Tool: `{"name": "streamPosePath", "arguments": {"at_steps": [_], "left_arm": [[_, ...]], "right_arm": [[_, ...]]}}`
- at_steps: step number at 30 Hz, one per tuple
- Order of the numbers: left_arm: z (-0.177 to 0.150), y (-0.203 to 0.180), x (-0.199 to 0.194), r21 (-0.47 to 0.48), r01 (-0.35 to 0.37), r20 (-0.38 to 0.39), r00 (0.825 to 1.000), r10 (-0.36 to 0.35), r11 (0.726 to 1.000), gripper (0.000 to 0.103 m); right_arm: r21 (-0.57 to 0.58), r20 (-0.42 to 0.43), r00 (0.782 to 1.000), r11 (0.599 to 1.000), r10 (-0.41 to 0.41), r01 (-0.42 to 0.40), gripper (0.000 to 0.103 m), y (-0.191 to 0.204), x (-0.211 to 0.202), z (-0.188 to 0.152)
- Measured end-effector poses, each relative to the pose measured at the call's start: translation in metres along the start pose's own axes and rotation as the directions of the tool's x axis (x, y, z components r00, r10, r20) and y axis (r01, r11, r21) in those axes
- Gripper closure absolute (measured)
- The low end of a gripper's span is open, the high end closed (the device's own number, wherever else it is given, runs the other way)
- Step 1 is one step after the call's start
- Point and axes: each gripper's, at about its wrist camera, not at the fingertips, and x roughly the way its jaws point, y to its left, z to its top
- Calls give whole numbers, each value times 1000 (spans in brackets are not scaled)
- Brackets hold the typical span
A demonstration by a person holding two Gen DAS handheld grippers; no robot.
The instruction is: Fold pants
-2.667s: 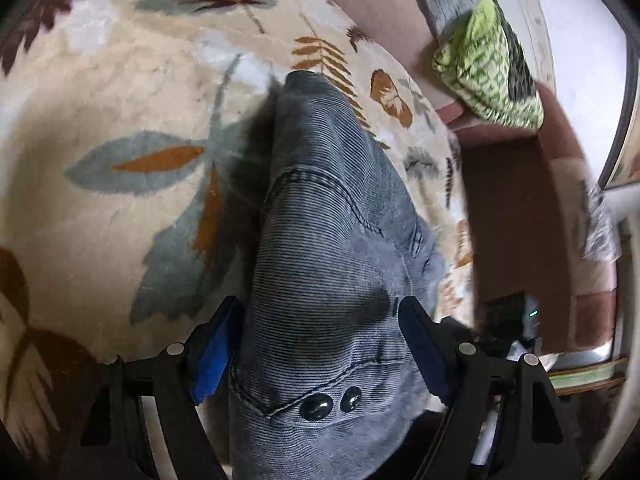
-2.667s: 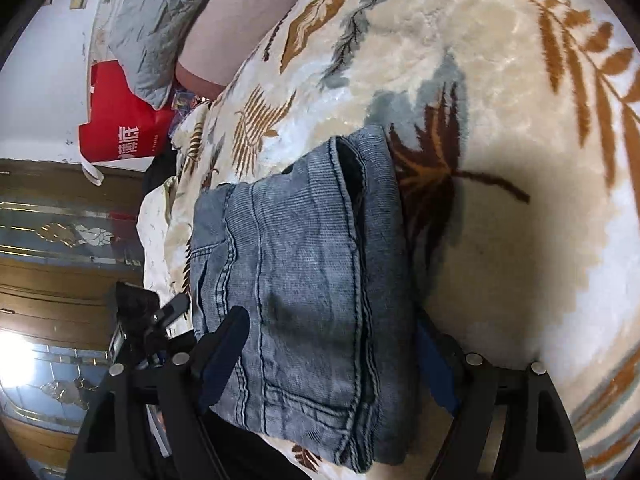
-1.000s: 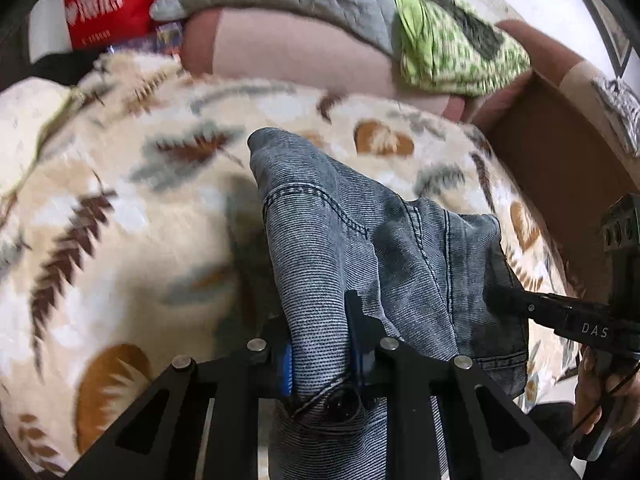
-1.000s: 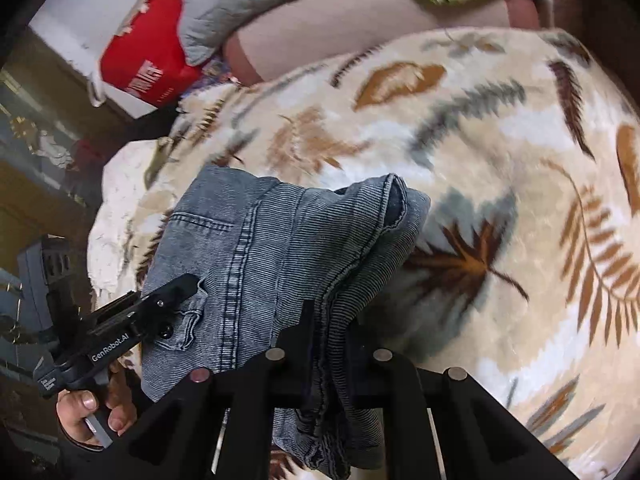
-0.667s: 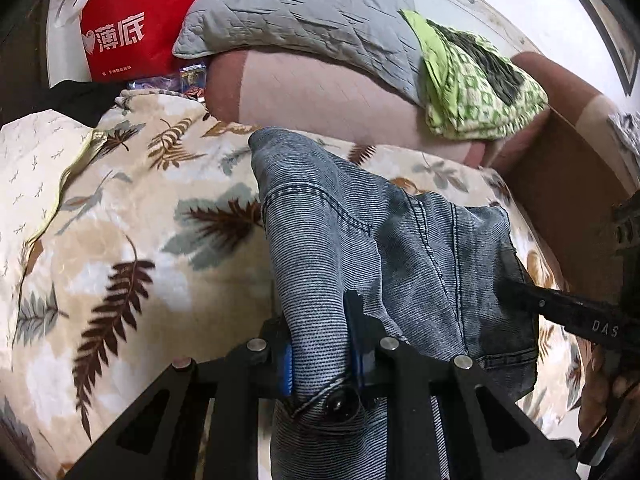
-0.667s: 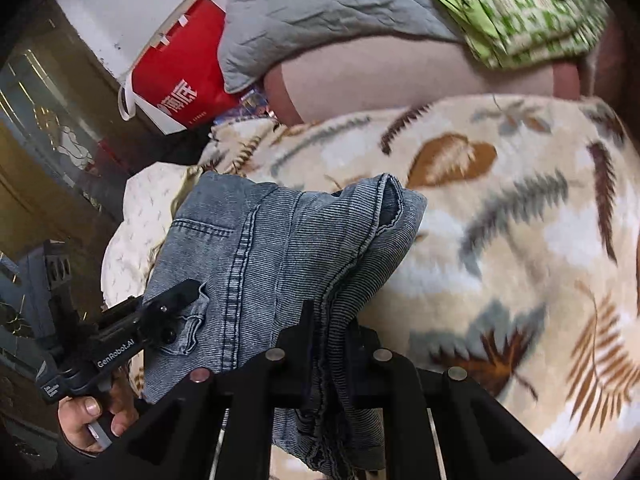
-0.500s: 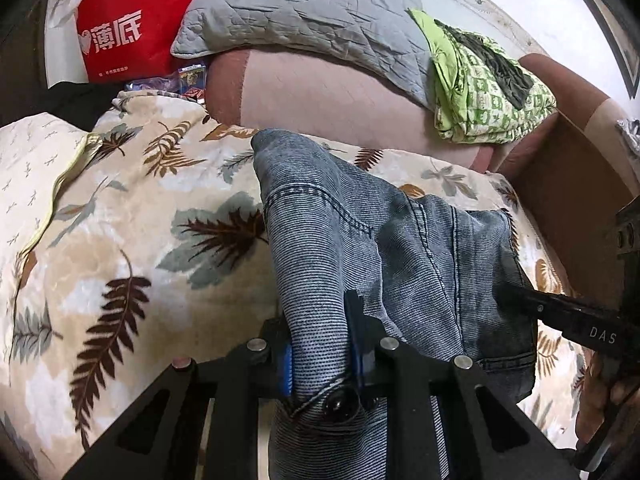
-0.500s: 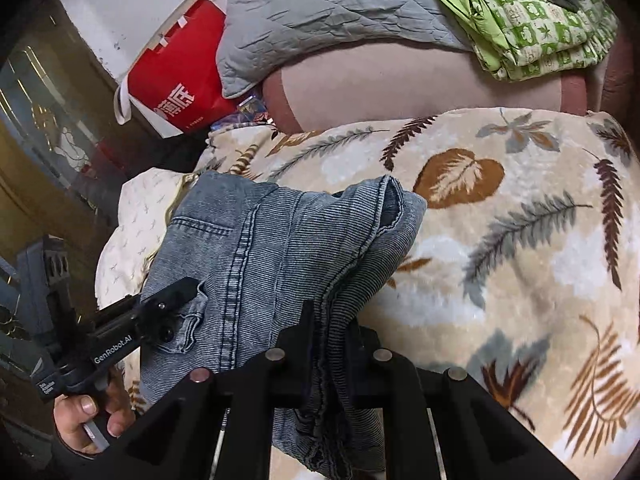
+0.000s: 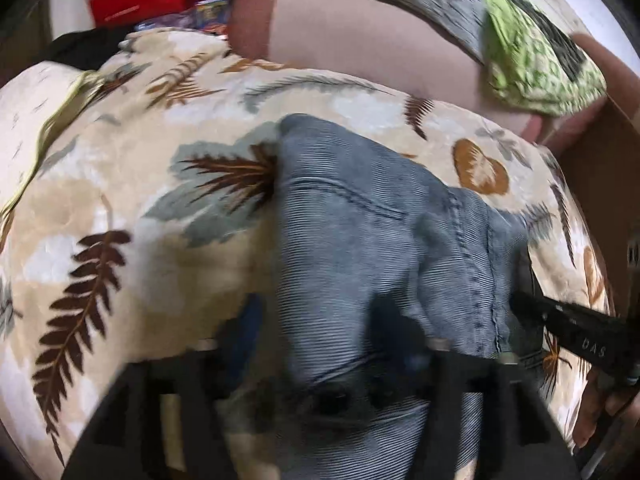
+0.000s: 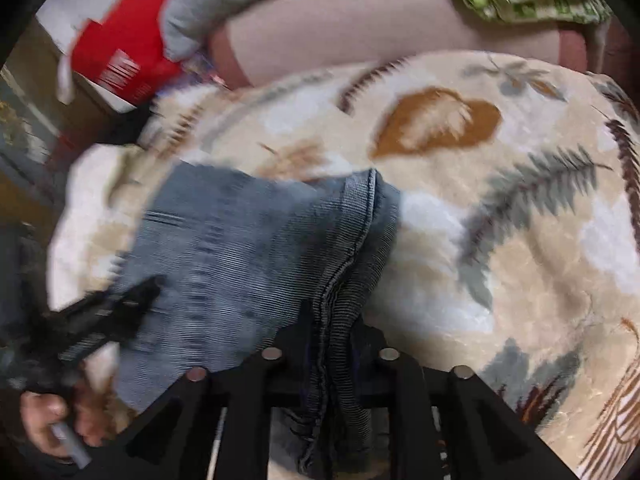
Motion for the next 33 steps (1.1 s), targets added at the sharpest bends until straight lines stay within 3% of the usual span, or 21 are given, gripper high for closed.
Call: {"name": "streamPosePath", "arguments": {"at_steps": [5, 7, 9, 12, 15, 21, 24, 27, 30, 33], "left_arm": [[-8, 12, -37, -31, -44, 80, 996, 46, 999, 31], [-16, 10, -46, -13, -69, 110, 992, 70, 998, 30], [-21, 5, -44, 14, -80, 108, 991, 78, 997, 30], [-33, -5, -25, 53, -119, 78, 990, 115, 992, 26], [-38, -12, -11, 76, -144, 51, 989, 141, 987, 24], [-33, -14, -32, 78, -154, 95, 985, 147, 985, 24], [-34, -16, -41, 80, -147, 136, 981, 136, 986, 24], [-38, -16, -18, 100, -164, 59, 986, 158, 981, 24], [-43, -14, -12, 94, -160, 78, 985, 153, 983, 24], [-41, -13, -13, 96, -160, 70, 986, 154, 982, 24]], "right_arm": [[-28, 72, 994, 996, -78, 81, 64, 9, -30, -5], [-43, 106, 993, 997, -55, 60, 51, 17, -42, -8], [-60, 127, 991, 997, -33, 41, 50, 26, -46, -14], [-65, 74, 996, 997, -41, 46, 50, 31, -28, -24], [-96, -4, 993, 988, -119, 118, 47, 30, 2, -38], [-112, 56, 988, 982, -146, 151, 45, 37, -17, -37], [-127, 91, 989, 983, -120, 131, 45, 46, -31, -43], [-165, 23, 987, 973, -160, 161, 42, 46, -8, -50], [-120, 16, 991, 984, -130, 132, 37, 36, -3, -50], [-151, 2, 989, 978, -148, 147, 37, 40, -6, -46]]}}
